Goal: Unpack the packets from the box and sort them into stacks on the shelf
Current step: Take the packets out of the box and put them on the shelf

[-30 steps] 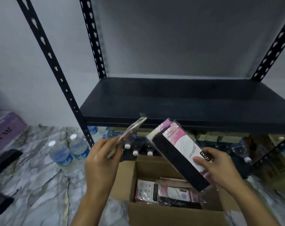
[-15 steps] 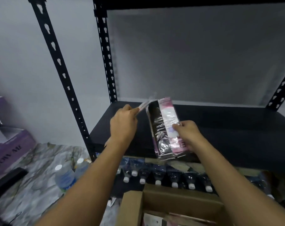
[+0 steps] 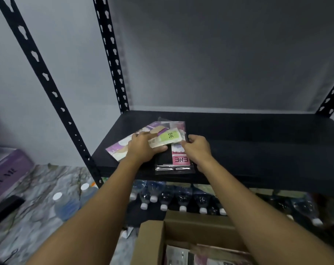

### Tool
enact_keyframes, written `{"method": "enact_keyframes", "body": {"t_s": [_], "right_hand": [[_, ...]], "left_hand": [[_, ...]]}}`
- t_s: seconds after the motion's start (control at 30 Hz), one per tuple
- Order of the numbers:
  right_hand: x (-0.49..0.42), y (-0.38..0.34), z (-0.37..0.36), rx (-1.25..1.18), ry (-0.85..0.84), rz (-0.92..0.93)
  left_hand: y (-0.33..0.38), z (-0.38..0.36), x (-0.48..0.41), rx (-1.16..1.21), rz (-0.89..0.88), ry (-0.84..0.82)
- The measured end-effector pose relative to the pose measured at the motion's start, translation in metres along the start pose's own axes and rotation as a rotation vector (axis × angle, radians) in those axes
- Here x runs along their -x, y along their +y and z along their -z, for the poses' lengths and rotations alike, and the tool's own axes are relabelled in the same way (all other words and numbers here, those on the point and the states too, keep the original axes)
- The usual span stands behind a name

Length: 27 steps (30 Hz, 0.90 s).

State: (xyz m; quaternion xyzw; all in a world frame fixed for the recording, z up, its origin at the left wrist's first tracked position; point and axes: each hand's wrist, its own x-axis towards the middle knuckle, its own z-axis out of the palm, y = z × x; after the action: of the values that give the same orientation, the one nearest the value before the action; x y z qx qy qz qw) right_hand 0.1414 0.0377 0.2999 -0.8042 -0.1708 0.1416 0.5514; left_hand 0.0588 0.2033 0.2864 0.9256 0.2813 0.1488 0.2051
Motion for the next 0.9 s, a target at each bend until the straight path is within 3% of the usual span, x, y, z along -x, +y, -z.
{"method": "enact_keyframes", "body": {"t_s": [0.2,0.37,0.5,0.67,0.9], "right_hand": [[0.042,0.012,0.034,0.086,0.081,0.117],[0.099,0.053,0.073,0.036,0.139,0.217],[0.151,0.115,0.086,0.025,0.121,0.192],[0.185,0.175,0.087,0.181,0.034,0.121],[0.196,0.221,0.092,0.285,-0.045,0.090]], "left_hand": [[0.006,0.014,0.020,0.189,0.007,-0.089],[0.031,0.008,0.074,0.330,-0.194,0.106],[0.044,-0.027,0.143,0.437,-0.291,0.178],[0.045,-0.084,0.209,0.417,-0.259,0.084],[0.026,-0.151,0.251,0.378,-0.098,-0.214]]}}
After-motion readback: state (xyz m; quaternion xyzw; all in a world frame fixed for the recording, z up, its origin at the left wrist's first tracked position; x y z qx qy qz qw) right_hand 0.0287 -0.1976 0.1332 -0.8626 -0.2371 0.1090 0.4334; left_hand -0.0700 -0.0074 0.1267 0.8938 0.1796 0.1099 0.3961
